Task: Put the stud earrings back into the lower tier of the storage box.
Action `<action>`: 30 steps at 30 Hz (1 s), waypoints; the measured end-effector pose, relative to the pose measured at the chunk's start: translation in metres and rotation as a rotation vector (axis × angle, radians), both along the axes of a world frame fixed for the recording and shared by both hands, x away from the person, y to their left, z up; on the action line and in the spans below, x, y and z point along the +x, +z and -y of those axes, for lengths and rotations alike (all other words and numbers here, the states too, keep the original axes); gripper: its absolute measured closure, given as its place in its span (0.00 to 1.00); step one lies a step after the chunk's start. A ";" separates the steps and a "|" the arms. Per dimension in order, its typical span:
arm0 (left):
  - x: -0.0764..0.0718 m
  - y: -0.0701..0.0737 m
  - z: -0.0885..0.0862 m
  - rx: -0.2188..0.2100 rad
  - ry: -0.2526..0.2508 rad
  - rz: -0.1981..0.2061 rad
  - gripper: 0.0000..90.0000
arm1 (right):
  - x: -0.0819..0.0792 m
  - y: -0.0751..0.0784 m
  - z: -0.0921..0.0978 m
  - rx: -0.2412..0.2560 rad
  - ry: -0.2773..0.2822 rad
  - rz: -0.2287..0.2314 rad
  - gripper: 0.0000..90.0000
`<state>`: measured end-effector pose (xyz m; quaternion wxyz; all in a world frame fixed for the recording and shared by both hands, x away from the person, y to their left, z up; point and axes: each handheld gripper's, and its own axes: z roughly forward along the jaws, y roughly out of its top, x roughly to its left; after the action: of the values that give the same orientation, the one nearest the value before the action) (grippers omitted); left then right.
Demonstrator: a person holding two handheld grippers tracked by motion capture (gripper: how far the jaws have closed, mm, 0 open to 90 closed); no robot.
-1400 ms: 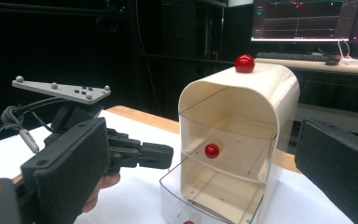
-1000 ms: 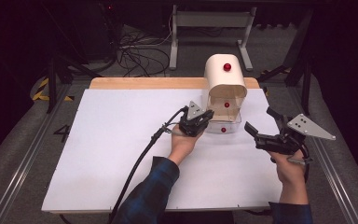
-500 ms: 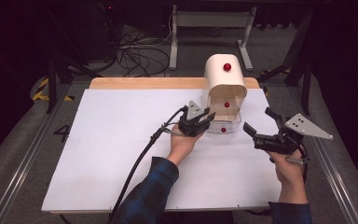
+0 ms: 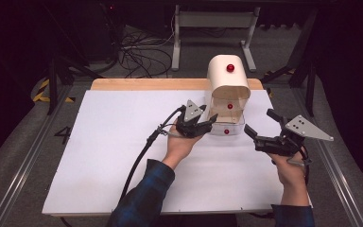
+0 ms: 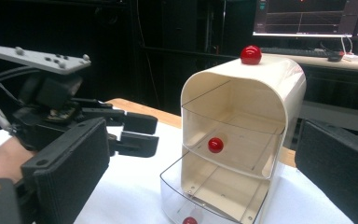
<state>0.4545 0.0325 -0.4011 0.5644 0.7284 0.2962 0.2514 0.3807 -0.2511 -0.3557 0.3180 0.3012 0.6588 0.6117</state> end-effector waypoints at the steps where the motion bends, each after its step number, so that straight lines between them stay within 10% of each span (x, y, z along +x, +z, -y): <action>1: -0.001 0.001 -0.001 -0.004 -0.001 0.003 0.47 | 0.000 0.000 0.000 -0.001 -0.001 0.002 0.04; 30: -0.034 0.023 -0.057 -0.042 0.052 0.059 0.25 | 0.005 -0.006 -0.013 -0.044 -0.022 0.000 0.03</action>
<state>0.4204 0.0892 -0.3780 0.5816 0.7005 0.3034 0.2811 0.3857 -0.2384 -0.3621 0.3312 0.3012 0.6686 0.5938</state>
